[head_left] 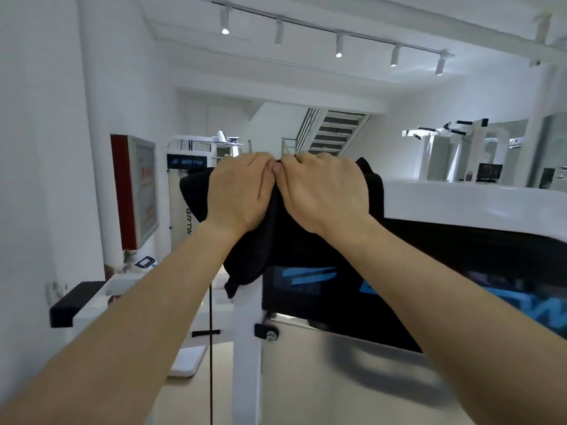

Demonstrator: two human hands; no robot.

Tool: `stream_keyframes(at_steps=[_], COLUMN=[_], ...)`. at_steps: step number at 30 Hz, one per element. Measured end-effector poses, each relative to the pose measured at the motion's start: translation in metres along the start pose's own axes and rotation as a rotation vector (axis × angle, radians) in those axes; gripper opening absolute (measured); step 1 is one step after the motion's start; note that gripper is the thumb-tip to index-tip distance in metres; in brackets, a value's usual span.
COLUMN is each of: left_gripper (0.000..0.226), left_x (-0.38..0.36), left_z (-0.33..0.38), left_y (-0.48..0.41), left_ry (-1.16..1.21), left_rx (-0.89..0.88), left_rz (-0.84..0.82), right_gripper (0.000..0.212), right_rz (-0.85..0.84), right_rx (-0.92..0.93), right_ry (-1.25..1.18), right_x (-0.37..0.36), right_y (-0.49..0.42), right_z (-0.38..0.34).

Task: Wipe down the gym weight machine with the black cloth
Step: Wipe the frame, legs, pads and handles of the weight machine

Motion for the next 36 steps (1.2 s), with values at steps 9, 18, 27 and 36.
stream_keyframes(at_steps=[9,18,27,36], left_gripper=[0.035,0.047,0.032,0.039], left_x=[-0.007,-0.049,-0.072,-0.099], left_z=[0.041,0.231,0.364,0.419], left_y=[0.006,0.031,0.089,0.163], left_ry=[-0.044,-0.075,-0.085,0.100], left_rx=[0.018,-0.081,-0.172,-0.309], left_rz=[0.012,-0.075,-0.046,-0.174], right_gripper=[0.048,0.041,0.042,0.056], right_rz=[0.121,0.127,0.118,0.177], right_rx=[-0.079,-0.189,-0.478,-0.503], right_ry=[0.000,0.075,-0.271,-0.790], right_x=[0.014,0.064,0.061,0.034], right_y=[0.034,0.171,0.324,0.407], right_z=[0.031,0.163,0.226,0.220])
Point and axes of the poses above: each hand's wrist, its own y-axis away from the middle knuckle, its own x-axis out of the back of the hand, z = x × y, the point moved 9 cm from there along -y, towards the middle knuckle, and after that the axes turned 14 degrees about x, right-handed, at the moved point
